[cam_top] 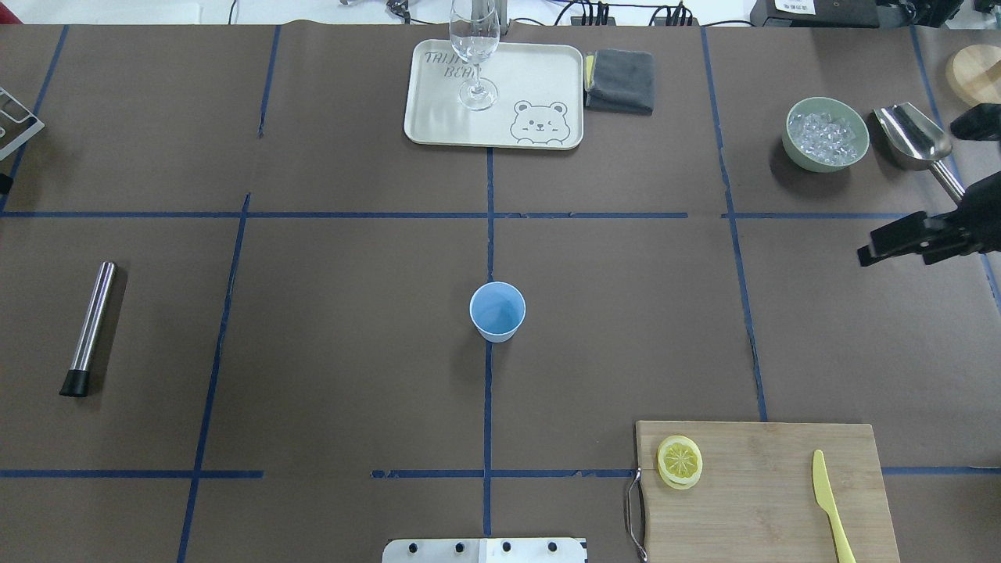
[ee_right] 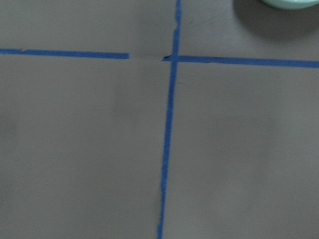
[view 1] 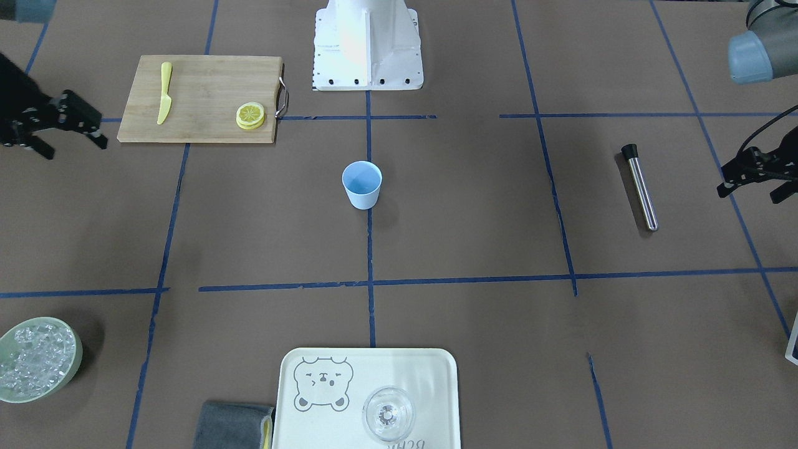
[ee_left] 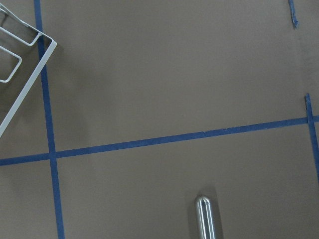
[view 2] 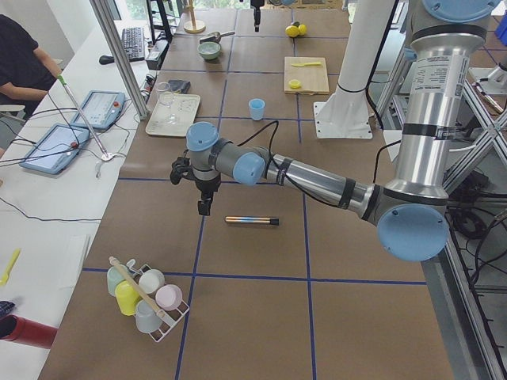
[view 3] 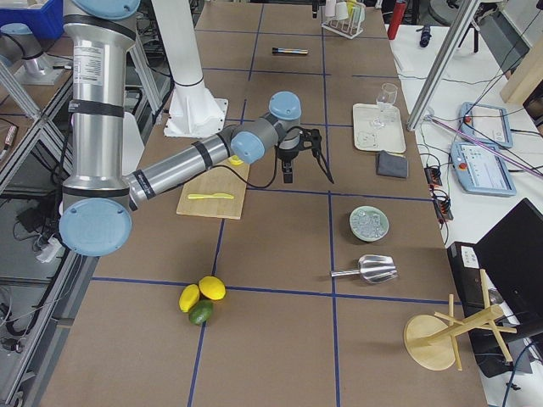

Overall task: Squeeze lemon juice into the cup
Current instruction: 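Move the right gripper down to the lemon slice on the cutting board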

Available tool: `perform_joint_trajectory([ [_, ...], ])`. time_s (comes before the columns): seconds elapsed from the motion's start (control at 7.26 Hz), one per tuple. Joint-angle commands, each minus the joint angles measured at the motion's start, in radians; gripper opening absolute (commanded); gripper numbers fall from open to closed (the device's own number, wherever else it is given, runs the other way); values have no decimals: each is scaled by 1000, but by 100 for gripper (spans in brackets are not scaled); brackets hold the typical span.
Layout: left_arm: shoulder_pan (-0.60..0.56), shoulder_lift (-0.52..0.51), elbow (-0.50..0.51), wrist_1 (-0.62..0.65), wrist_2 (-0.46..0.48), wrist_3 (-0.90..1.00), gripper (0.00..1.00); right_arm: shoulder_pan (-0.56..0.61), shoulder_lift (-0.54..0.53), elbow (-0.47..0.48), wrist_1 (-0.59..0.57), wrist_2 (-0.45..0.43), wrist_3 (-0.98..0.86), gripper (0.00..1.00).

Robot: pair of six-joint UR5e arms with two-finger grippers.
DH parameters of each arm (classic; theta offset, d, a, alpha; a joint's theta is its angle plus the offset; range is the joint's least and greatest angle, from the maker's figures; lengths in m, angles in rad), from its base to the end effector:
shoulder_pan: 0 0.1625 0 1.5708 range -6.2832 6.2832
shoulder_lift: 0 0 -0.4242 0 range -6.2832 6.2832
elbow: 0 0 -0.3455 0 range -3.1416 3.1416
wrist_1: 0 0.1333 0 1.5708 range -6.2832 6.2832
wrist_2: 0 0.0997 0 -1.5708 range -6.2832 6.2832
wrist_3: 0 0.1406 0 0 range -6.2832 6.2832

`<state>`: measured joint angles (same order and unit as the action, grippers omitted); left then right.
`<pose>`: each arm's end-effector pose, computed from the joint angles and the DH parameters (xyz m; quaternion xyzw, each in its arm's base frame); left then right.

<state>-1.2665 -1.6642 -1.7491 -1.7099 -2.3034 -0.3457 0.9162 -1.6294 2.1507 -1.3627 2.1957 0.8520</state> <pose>0.1140 -0.4941 0.5481 0.0685 0.3931 0.0541 0.9153 -0.2183 -0.3683 0.4325 0.0511 -0.4416 -0.0215 0.8955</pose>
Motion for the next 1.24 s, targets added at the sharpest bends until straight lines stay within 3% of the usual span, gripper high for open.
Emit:
perform_joint_trajectory([
  [0.0,22,0,62,-139,18,-67,100,-289,89,63,-1,-199,317,100],
  [0.28,22,-9,54,-148,19,-99,100,-509,124,60,-10,-402,449,100],
  [0.55,38,-19,60,-148,18,-99,100,-592,118,45,-10,-462,507,100],
  [0.83,41,-19,60,-148,18,-99,100,-693,121,-14,5,-612,567,100],
  [1.1,41,-19,57,-148,18,-101,100,-744,96,-15,7,-666,598,100],
])
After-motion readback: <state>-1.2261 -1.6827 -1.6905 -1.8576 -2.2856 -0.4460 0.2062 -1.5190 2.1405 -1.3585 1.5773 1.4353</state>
